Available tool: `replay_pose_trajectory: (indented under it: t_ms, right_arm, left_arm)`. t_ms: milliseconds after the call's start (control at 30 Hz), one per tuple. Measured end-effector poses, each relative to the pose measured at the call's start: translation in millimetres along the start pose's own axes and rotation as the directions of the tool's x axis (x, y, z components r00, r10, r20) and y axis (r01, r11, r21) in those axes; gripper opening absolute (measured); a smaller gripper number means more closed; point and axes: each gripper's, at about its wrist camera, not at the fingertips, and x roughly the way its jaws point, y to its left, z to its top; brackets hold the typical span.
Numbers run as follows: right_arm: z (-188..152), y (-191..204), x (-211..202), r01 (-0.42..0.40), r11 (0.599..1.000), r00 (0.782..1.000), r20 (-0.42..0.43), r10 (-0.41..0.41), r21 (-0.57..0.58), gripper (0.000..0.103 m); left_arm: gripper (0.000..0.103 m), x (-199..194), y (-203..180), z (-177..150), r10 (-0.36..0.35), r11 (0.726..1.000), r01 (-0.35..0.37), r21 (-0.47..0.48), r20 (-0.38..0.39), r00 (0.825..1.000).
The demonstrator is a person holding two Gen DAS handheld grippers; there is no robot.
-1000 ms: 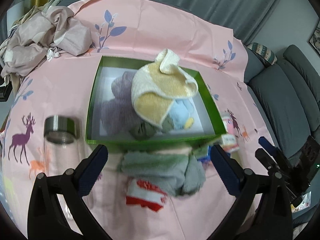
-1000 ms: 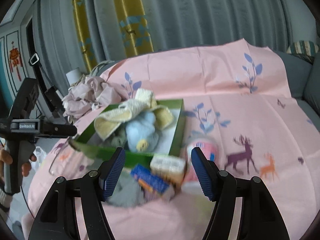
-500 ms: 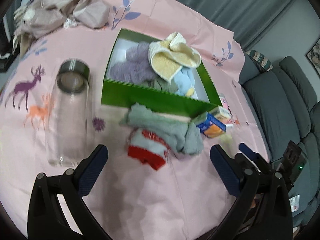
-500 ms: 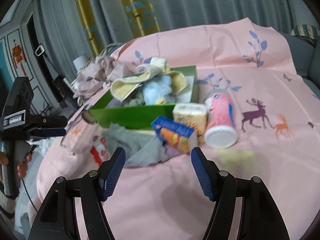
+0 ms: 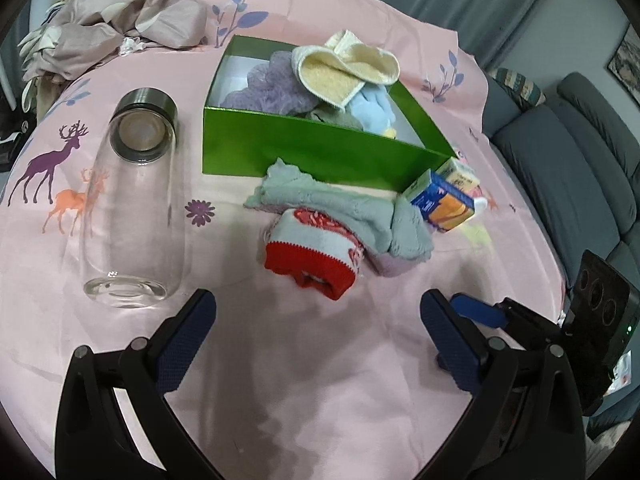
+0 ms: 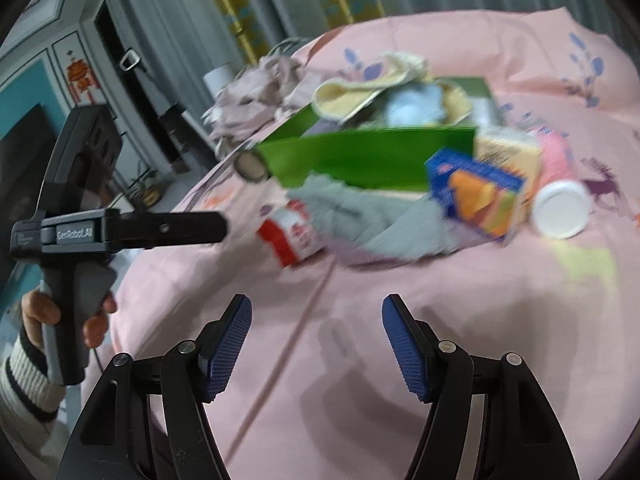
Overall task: Organize soft objects
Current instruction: 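Move the right gripper down to the red-and-white knit sock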
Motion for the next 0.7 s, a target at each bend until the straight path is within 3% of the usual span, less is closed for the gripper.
replay_pose_trajectory:
  t_ms: [267,700]
  right_arm:
    - [5,21,38,-0.043,0.998,0.998,-0.041,0.041,-0.048,0.064]
    - [37,23,83,0.025,0.998,0.998,-0.061,-0.028,-0.05,0.056]
  left_arm:
    - [0.102,11,8,4,-0.004,1.0,0.004,0.013,-0.01,1.0]
    - [0.101,34,-1,28,-0.025,0.994,0.028,0.108,-0.03,0.999]
